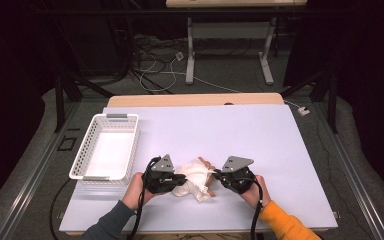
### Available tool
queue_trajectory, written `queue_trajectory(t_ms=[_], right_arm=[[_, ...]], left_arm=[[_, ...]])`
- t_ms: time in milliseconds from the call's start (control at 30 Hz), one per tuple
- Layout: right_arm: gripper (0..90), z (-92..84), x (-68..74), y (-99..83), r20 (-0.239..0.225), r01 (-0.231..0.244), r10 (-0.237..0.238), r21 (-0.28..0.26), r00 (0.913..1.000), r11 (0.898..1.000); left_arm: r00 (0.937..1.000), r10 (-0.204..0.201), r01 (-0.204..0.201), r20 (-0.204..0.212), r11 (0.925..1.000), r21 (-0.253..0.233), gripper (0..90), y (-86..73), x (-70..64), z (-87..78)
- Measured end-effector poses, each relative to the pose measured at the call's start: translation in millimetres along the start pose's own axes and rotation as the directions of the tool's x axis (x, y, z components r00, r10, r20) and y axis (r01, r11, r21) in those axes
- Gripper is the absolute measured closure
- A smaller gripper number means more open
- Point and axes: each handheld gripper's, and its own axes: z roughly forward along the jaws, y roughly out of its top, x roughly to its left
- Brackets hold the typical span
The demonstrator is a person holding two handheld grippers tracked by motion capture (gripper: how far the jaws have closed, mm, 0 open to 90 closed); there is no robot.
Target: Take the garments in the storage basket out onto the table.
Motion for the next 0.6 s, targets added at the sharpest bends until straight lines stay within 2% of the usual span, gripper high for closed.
queue_trajectory(t_ms=[167,267,367,433,500,533,600], right_arm=[[85.1,-0.3,0.5,-0.2,0.003,0.003,-0.003,0.005,1.0,1.0],[85.1,-1.4,-0.8,-0.9,0.023,-0.001,0.0,0.007,0.9997,1.0],[85.0,-2.6,-4.4,-2.5,0.019,-0.008,0.008,0.005,0.9998,1.0],[84.9,-2.4,-3.4,-2.7,0.017,-0.014,0.014,0.008,0.9998,1.0],[84.9,-1.6,-2.1,-2.6,0.015,-0.007,0.007,0.009,0.9999,1.0],[84.8,-1.1,-2.1,-2.5,0.011,-0.002,0.001,0.007,0.9999,1.0],[84.8,-0.9,-1.1,-2.4,0.009,0.0,-0.001,0.008,1.0,1.0]], left_arm=[[0.9993,0.026,-0.025,-0.029,0.9995,0.019,81.9,1.0,-1.6,-2.1],[0.9984,0.032,-0.031,-0.045,0.9987,0.04,86.5,0.3,-0.2,-3.8],[0.9974,0.053,-0.05,-0.048,0.9969,0.061,86.8,-0.8,-0.4,-1.5],[0.9978,0.055,-0.052,-0.038,0.9965,0.065,79.4,-0.4,0.3,0.3],[0.9986,0.039,-0.036,-0.034,0.9964,0.077,61.9,0.1,0.1,4.3],[0.9985,0.046,-0.043,-0.029,0.9949,0.091,59.2,0.2,0.2,5.6],[0.9976,0.063,-0.06,-0.028,0.9934,0.098,61.6,-0.4,-2.2,8.8]])
